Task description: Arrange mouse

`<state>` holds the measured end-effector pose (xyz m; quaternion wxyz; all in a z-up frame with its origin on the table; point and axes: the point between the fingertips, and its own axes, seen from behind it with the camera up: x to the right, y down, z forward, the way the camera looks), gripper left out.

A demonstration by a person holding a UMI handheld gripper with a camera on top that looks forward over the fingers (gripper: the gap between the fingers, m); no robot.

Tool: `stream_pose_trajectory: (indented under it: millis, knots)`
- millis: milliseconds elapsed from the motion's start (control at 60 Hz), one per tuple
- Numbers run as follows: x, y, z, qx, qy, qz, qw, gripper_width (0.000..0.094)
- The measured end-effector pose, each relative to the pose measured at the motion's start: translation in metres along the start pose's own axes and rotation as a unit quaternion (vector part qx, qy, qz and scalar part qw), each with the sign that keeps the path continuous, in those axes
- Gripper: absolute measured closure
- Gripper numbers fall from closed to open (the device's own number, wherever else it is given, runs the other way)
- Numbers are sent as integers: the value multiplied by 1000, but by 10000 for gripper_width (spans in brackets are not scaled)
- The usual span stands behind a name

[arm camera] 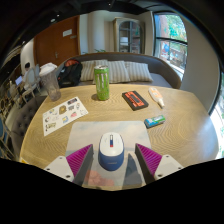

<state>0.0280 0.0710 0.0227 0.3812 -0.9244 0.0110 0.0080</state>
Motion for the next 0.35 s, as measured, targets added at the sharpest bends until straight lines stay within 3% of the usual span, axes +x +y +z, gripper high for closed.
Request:
stream_pose_trajectory:
  millis: [350]
  knots:
    - [65,90,-126,-47,19,32,998,86]
